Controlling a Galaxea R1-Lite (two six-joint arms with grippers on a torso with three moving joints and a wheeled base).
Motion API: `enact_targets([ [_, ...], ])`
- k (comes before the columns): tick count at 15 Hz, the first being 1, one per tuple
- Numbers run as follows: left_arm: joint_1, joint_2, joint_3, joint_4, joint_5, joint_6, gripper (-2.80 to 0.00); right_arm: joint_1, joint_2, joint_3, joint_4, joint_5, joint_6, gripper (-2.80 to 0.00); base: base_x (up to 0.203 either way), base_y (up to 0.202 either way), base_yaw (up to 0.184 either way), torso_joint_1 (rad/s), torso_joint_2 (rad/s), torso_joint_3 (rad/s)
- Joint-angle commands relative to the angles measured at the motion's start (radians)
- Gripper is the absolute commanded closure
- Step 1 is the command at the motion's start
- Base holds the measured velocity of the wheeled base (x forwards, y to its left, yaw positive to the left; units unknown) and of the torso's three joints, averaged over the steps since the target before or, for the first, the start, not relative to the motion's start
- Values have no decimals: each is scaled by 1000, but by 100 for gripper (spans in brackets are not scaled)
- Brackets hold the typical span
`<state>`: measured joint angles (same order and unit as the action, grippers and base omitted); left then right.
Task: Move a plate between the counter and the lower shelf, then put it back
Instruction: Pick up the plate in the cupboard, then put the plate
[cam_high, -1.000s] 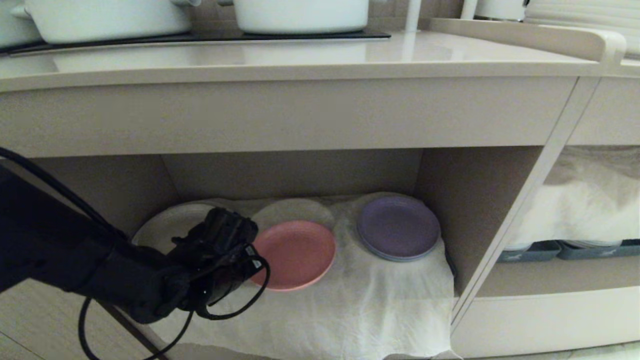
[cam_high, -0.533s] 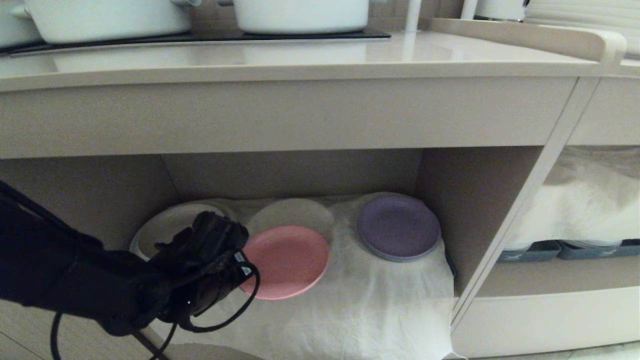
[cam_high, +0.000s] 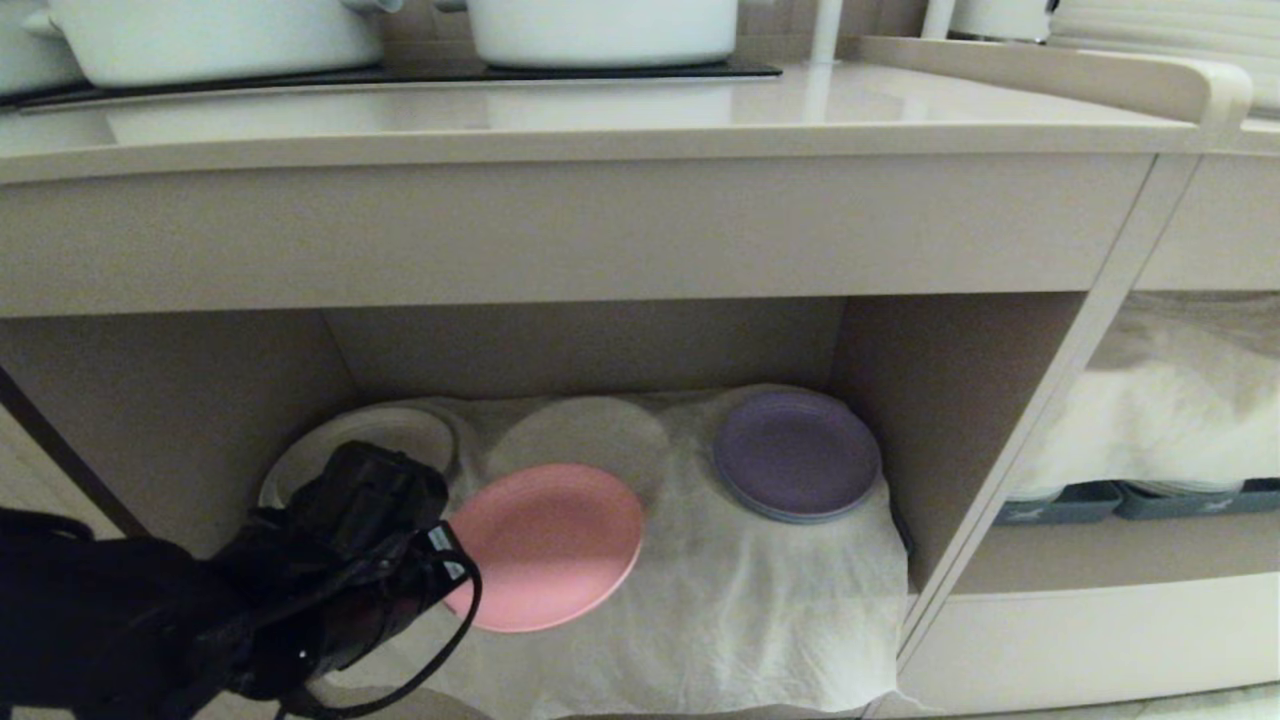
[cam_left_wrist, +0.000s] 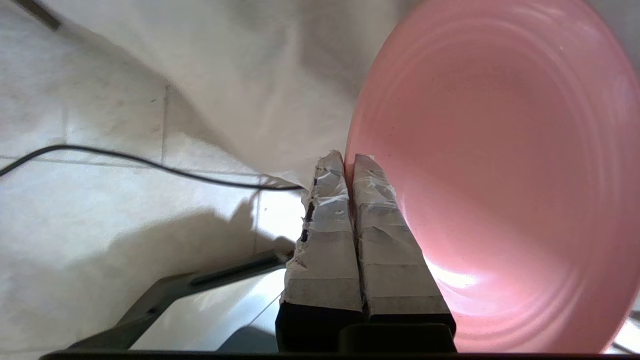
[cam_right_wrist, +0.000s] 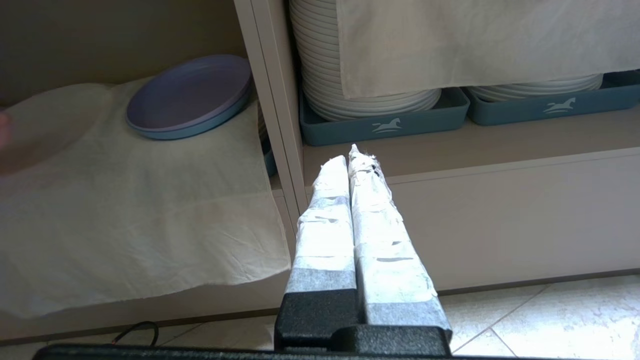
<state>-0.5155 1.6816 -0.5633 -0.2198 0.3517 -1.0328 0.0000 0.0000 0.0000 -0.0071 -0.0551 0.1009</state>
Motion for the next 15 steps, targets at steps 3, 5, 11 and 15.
enact_targets([
  [3, -21, -88, 5, 51, 5, -6, 0, 0, 0, 0, -1, 0, 0, 0, 0, 0, 0, 0, 0, 0],
  [5, -46, -120, 6, 93, 28, -6, 0, 0, 0, 0, -1, 0, 0, 0, 0, 0, 0, 0, 0, 0],
  [11, -86, -205, 8, 181, 51, -10, 0, 0, 0, 0, -1, 0, 0, 0, 0, 0, 0, 0, 0, 0],
  [15, -98, -264, 10, 255, 56, -25, 0, 0, 0, 0, -1, 0, 0, 0, 0, 0, 0, 0, 0, 0],
])
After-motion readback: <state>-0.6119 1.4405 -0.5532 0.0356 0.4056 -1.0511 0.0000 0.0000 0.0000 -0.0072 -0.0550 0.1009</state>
